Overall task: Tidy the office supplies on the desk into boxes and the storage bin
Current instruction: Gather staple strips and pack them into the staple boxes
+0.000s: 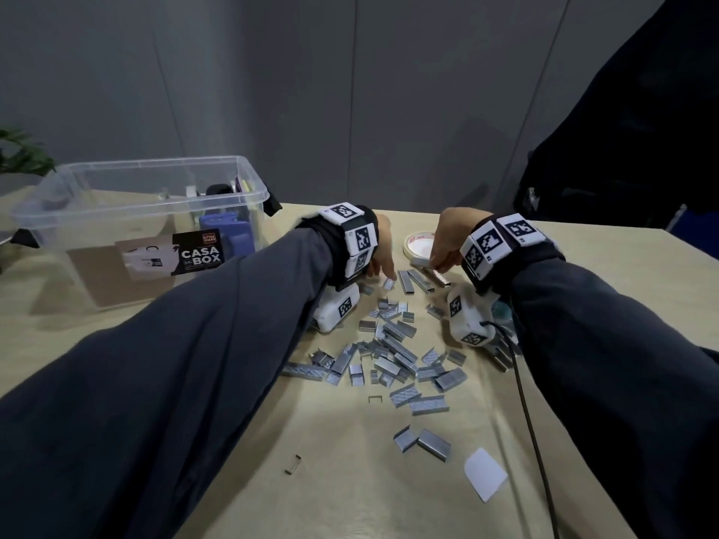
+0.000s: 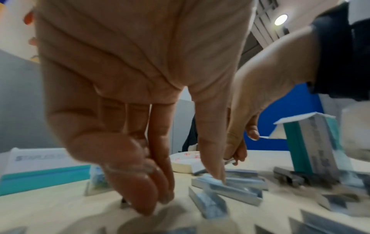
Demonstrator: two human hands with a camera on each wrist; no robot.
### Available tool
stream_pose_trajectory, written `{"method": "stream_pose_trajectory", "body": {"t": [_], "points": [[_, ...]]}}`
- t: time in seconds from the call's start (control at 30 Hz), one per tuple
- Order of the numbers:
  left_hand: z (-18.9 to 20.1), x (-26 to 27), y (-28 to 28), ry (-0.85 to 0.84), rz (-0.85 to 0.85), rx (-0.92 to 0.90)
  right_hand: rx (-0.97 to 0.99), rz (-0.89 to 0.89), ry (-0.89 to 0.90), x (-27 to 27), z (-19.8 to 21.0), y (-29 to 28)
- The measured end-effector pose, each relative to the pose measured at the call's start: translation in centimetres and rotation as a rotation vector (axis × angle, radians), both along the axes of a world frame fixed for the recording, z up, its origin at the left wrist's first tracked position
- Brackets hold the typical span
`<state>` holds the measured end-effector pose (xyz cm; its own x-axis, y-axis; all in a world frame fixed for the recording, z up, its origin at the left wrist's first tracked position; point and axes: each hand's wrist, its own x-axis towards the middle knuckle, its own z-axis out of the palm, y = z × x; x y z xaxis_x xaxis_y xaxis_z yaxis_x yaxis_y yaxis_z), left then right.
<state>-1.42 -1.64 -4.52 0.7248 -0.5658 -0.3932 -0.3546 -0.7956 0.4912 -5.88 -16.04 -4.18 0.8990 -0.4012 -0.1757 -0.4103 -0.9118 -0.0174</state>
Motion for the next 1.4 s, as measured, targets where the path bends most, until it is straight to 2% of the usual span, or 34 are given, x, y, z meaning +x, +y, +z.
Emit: {"method": "stream_pose_trajectory", "body": {"t": [0.1,0.17,0.27,0.33,0.5,0.67,0.8,0.9,1.03,1.1,1.3,1.4], "points": [[-0.4,-0.2,-0.6,-0.114,-0.088,0.078,0.062,0.014,-0.035,0.1,-0.6,0.1],[-0.5,-0.4,-1.0,-0.212,-0.152,0.07,0.018,0.017,-0.064,0.5,-1.0,-0.3],[-0.9,-0.5,-1.1,-0.28,-0.149,0.104,-0.054,0.038,-0.015,1.1,-1.3,-0.6],[-1.1,-0.5,-1.3,-0.343,-0.15,0.134,-0.003,0.012,-0.01,0.6,-0.7,0.1],[-0.8,-1.0,-0.7,-0.421,-0.179,0.197,0.026,-0.059,-0.096,-0.7,0.7,1.1],[0.2,-2.0,0.2,-0.488,-0.223,0.241,0.095,-0.044,-0.034,-1.4,1.4,1.7],[1.4,-2.4,2.1,-0.422,-0.177,0.119,0.132,0.044,0.009,-2.6,2.0,2.8],[2.0,-2.1,4.5,-0.252,-0.057,-0.087,0.123,0.141,0.043,-3.5,2.2,3.9],[3.0,-1.9,9.1,-0.083,0.064,-0.362,0.258,0.328,0.215,-4.5,2.3,5.6],[3.2,-1.9,11.6,-0.016,0.125,-0.453,0.278,0.401,0.228,-4.4,2.1,6.7],[2.4,-2.4,17.5,-0.001,0.13,-0.557,0.282,0.578,0.111,-3.5,0.9,10.6],[1.3,-2.8,18.6,-0.001,0.146,-0.627,0.181,0.606,0.161,-2.9,0.1,12.5]]}}
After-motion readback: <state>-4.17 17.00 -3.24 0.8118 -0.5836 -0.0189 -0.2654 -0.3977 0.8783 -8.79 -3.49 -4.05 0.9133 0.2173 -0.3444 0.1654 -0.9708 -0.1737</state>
